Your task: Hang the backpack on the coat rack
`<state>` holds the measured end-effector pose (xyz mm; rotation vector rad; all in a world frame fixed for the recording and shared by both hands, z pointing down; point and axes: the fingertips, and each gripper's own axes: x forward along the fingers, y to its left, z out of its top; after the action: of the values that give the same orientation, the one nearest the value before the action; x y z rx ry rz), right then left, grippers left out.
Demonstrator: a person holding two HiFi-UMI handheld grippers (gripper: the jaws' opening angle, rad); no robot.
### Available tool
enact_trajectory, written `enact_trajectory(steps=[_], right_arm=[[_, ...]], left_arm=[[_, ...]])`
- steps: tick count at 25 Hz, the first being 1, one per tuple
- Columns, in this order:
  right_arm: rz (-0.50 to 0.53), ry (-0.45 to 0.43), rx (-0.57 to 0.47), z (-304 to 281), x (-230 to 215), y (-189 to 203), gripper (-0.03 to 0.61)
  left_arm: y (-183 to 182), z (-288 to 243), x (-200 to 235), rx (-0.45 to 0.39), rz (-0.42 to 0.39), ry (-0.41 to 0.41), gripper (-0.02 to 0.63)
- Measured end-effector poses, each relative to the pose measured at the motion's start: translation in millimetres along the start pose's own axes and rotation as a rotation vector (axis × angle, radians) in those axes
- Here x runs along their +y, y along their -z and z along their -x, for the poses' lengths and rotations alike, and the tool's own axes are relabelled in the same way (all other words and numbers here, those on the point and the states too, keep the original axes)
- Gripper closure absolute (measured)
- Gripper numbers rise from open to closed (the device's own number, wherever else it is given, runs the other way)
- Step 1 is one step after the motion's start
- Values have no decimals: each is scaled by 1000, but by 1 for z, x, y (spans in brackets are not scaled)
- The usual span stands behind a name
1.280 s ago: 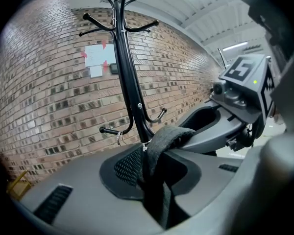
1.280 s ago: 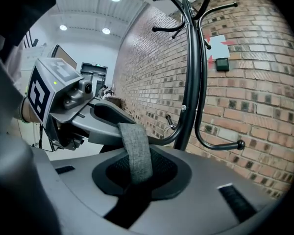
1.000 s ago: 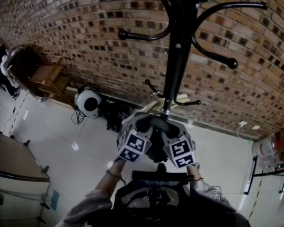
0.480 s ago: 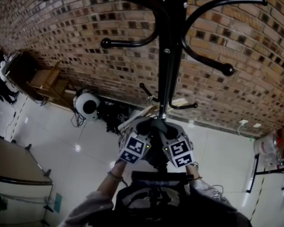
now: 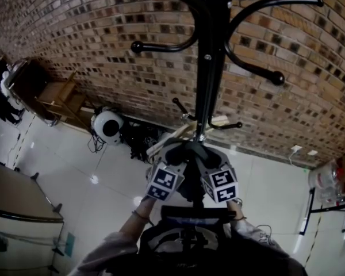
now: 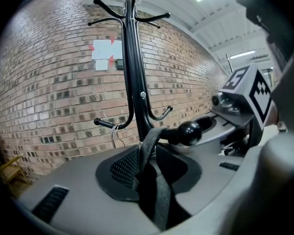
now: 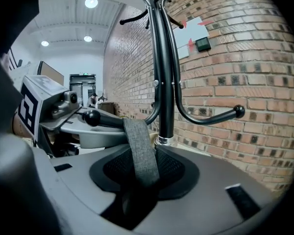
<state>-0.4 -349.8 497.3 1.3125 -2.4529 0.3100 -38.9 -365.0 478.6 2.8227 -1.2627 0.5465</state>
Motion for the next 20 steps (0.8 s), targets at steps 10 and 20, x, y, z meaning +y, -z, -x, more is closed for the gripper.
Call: enact_trajectory(steps=[10, 20], right_arm=[[-145, 110, -150, 30, 16, -5, 439], [-158, 116, -164, 58, 70, 12, 541]], left_arm=[[44, 57, 4, 1, 163, -47, 562], [49, 98, -9, -44, 273, -57, 607]])
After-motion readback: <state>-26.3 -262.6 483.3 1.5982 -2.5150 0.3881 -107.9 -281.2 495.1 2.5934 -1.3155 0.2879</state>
